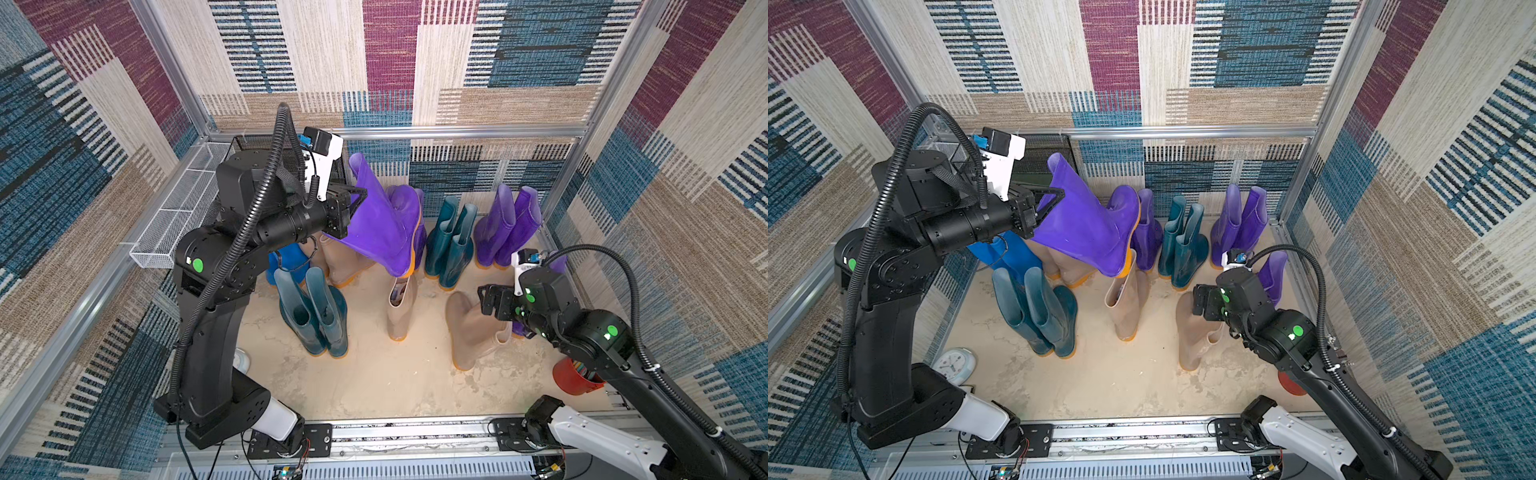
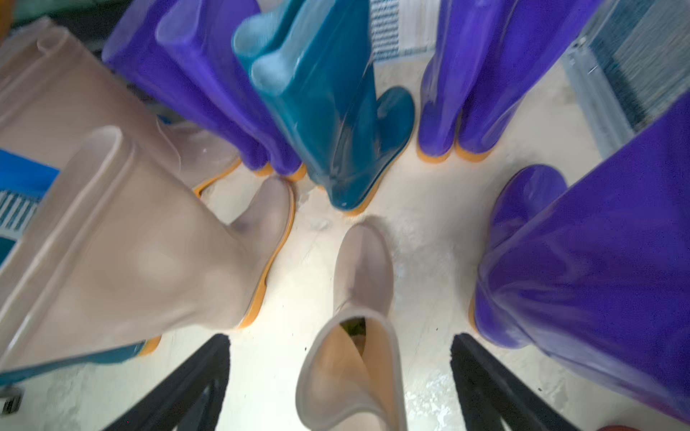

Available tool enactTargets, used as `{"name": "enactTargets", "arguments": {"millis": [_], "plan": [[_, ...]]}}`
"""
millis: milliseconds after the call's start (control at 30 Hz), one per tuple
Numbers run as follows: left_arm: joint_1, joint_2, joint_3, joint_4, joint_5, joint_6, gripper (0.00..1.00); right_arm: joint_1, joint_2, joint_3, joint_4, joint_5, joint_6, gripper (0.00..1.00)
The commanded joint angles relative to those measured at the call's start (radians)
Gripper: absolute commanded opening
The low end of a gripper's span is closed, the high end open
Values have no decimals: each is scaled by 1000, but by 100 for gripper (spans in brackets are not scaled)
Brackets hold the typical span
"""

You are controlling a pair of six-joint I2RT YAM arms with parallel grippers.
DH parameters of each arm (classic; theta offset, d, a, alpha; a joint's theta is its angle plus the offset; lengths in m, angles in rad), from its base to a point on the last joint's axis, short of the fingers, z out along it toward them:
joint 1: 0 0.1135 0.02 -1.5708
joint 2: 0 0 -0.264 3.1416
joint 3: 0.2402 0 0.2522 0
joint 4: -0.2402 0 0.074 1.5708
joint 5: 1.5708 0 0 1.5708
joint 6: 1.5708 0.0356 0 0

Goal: Match and arrange rain boots in pairs
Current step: Pair a pair of rain boots at the center of the board.

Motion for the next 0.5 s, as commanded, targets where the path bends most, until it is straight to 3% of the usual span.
{"name": "enactTargets", "arguments": {"millis": [0, 67, 133, 233, 333, 467], "plan": [[0, -19, -14, 101, 34, -13, 0, -1, -34, -82, 84, -173, 16, 91], [0, -36, -35, 107, 38, -17, 0, -2, -31, -112, 125, -198, 18, 80], [1, -53, -56, 108, 37, -18, 0, -2, -8, -108, 149, -200, 17, 50], [0, -78, -89, 114, 19, -18, 0, -1, 30, -70, 171, -191, 13, 15], [1, -99, -125, 127, 28, -21, 0, 9, 54, -29, 181, -189, 19, 1], [0, -110, -145, 126, 24, -16, 0, 46, 60, -20, 229, -189, 26, 0]]}}
